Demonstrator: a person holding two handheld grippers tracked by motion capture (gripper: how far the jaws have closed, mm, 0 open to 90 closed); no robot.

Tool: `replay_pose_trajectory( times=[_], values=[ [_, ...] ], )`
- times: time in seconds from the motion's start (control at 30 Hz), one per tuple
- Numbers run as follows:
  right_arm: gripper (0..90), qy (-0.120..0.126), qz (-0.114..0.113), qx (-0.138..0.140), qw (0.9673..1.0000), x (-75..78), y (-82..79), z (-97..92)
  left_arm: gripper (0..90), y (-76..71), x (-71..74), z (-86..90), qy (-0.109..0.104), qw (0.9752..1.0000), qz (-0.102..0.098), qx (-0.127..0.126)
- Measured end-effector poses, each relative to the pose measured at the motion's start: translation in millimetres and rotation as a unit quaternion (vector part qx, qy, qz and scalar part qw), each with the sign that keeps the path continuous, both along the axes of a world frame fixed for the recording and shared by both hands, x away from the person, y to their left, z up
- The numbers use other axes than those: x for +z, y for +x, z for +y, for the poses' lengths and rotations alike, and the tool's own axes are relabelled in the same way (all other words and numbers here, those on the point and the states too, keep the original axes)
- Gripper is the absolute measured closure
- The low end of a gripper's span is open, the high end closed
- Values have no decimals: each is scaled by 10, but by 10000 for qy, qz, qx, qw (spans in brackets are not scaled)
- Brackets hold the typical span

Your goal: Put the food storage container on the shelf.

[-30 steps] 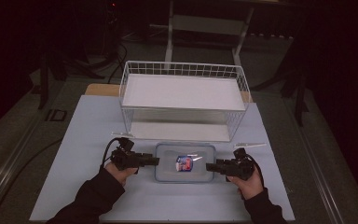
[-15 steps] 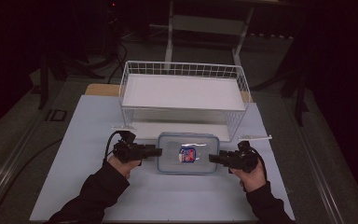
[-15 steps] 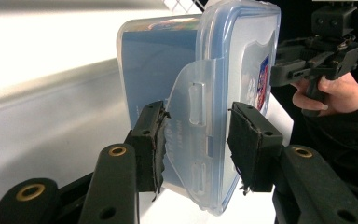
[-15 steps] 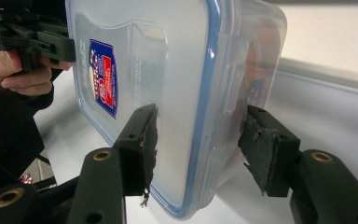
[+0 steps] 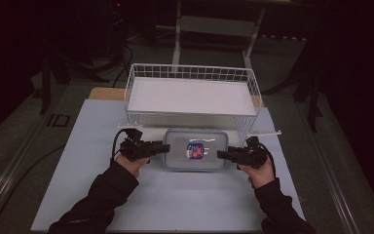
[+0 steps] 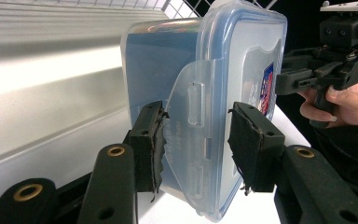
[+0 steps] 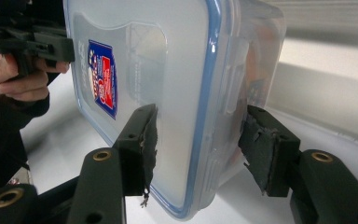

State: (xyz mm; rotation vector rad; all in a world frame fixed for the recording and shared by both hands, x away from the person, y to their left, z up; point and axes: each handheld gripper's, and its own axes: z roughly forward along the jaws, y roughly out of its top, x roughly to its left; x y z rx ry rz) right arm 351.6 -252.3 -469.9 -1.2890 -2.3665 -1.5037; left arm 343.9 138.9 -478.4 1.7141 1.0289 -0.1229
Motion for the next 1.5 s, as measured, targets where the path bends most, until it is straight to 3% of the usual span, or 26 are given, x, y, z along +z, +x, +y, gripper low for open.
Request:
replay_pose_trajectory(
  times=[0.37, 0.53, 0.7, 0.83, 1.03, 1.1, 1.23, 1.5],
  values=[
    [468, -23, -65, -146, 9999, -31, 193, 20, 542, 158, -100, -42, 65, 9998, -69, 165],
    [467, 79, -61, -256, 9996, -91, 279, 18, 538, 217, -103, -54, 62, 9994, -185, 289],
    [456, -57, -192, -415, 9989, -110, 331, 17, 530, 307, -166, -127, 92, 9987, -305, 393],
    [455, -34, -155, -496, 9986, -152, 367, 7, 524, 359, -192, -147, 98, 9980, -395, 492],
    [452, -111, -224, -552, 9982, -189, 405, 44, 510, 417, -234, -161, 108, 9971, -374, 654],
    [449, -128, -229, -597, 9979, -204, 421, 58, 508, 423, -244, -164, 12, 9970, -333, 693],
    [443, -33, -175, -608, 9980, -229, 461, 51, 507, 448, -254, -153, 32, 9964, -426, 733],
    [354, -179, -304, -763, 9965, -254, 455, 142, 487, 494, -316, -146, -46, 9965, -183, 814]
  ],
)
